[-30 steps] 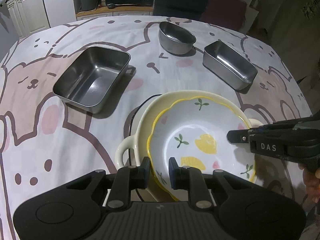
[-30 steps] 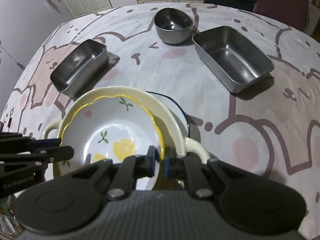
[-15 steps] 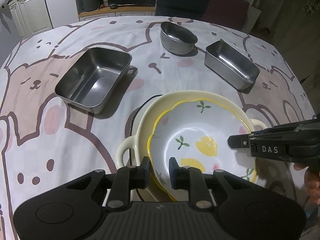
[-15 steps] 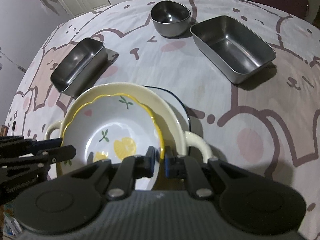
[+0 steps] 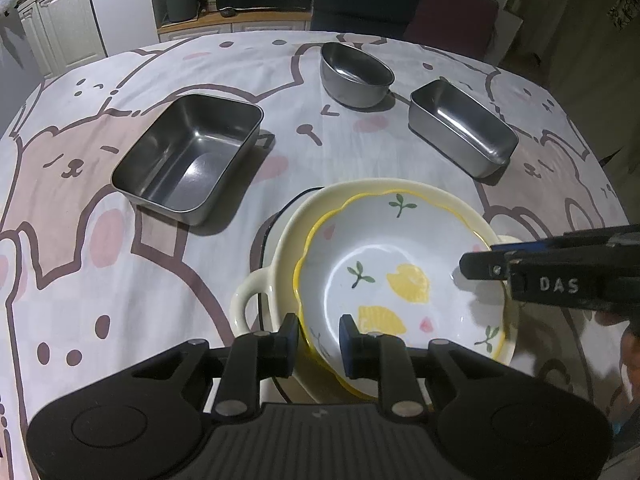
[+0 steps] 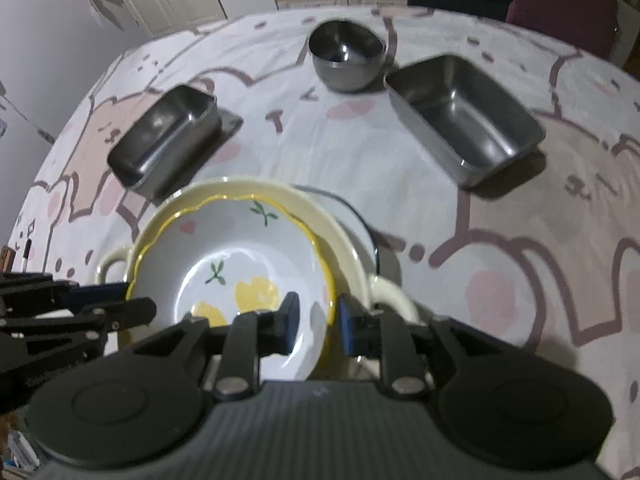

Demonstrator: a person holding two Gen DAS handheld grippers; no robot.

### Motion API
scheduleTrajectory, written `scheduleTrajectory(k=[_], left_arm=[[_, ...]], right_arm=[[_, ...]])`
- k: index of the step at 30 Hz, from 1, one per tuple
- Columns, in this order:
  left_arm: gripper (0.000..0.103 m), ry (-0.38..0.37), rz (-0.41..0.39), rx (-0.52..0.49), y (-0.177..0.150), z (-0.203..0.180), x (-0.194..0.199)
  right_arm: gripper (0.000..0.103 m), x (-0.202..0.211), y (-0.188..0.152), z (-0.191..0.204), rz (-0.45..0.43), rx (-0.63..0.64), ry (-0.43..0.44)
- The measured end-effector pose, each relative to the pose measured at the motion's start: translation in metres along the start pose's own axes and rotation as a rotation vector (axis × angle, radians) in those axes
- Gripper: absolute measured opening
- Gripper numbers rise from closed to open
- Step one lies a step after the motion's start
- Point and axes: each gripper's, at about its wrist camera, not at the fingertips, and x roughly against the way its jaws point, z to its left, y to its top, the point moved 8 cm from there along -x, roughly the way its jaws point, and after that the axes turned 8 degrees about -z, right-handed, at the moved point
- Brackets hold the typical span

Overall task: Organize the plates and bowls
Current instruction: 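Open both tools and release the lemon bowl rim, then move both tools toward the stainless steel bowl and rectangular tray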

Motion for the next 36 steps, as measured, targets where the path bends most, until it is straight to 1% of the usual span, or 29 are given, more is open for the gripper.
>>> scheduleTrajectory(k=[1, 5, 13, 15, 17, 19, 20, 21, 22, 23, 24, 25, 26, 27, 28, 29, 30, 32, 34, 36], left_arm=[[0.025, 0.001, 0.0, -0.001, 0.0, 0.0, 0.0], [0.029, 0.002, -0.004, -0.002, 0.0, -0.002, 0.002], [0.031, 0.01, -0.011, 0.001, 0.0, -0.001, 0.007], [0.036, 0.005, -0.022, 0.007, 0.002, 0.0, 0.009], [0.038, 0.001, -0.037, 0.014, 0.004, 0.0, 0.013], [0.043, -0.01, -0.057, 0.025, 0.007, -0.001, 0.018], [0.047, -0.015, -0.068, 0.031, 0.009, -0.002, 0.021], [0.053, -0.02, -0.081, 0.038, 0.011, -0.002, 0.024], [0.056, -0.023, -0.098, 0.046, 0.013, -0.002, 0.028], [0.061, -0.023, -0.116, 0.052, 0.016, -0.002, 0.032], [0.067, -0.018, -0.137, 0.056, 0.019, -0.002, 0.035], [0.07, -0.014, -0.158, 0.06, 0.021, -0.002, 0.039], [0.077, -0.008, -0.181, 0.067, 0.025, -0.001, 0.043], [0.084, 0.0, -0.204, 0.073, 0.028, 0.0, 0.046], [0.086, 0.005, -0.224, 0.079, 0.031, 0.001, 0.048], [0.092, 0.007, -0.247, 0.086, 0.034, 0.001, 0.051], [0.097, 0.01, -0.267, 0.092, 0.038, 0.001, 0.052], [0.1, 0.013, -0.312, 0.093, 0.046, -0.001, 0.054], [0.103, 0.017, -0.349, 0.078, 0.055, -0.005, 0.054], [0.103, 0.019, -0.375, 0.056, 0.068, -0.013, 0.049]], right_arm=[[0.032, 0.003, 0.001, -0.001, -0.008, -0.003, 0.004], [0.032, 0.006, 0.002, -0.003, -0.017, -0.01, 0.011], [0.032, 0.011, 0.001, -0.003, -0.024, 0.001, 0.011], [0.033, 0.014, 0.001, -0.004, -0.029, 0.005, 0.013], [0.039, 0.018, 0.002, -0.004, -0.039, 0.008, 0.017], [0.05, 0.024, 0.004, -0.005, -0.062, 0.018, 0.01], [0.052, 0.028, 0.005, -0.006, -0.075, 0.017, 0.014], [0.056, 0.033, 0.007, -0.007, -0.09, 0.014, 0.023], [0.064, 0.037, 0.009, -0.008, -0.105, 0.012, 0.027], [0.066, 0.042, 0.011, -0.009, -0.124, 0.012, 0.028], [0.07, 0.048, 0.013, -0.011, -0.146, 0.015, 0.03], [0.075, 0.054, 0.016, -0.013, -0.171, 0.014, 0.035], [0.078, 0.06, 0.019, -0.016, -0.195, 0.009, 0.039], [0.086, 0.066, 0.022, -0.019, -0.221, 0.001, 0.042], [0.097, 0.072, 0.026, -0.024, -0.25, -0.008, 0.044], [0.101, 0.077, 0.029, -0.03, -0.275, -0.019, 0.042], [0.102, 0.081, 0.032, -0.037, -0.301, -0.031, 0.036], [0.102, 0.089, 0.038, -0.052, -0.351, -0.061, 0.015], [0.102, 0.094, 0.044, -0.07, -0.391, -0.1, -0.013], [0.102, 0.095, 0.048, -0.089, -0.411, -0.15, -0.039]])
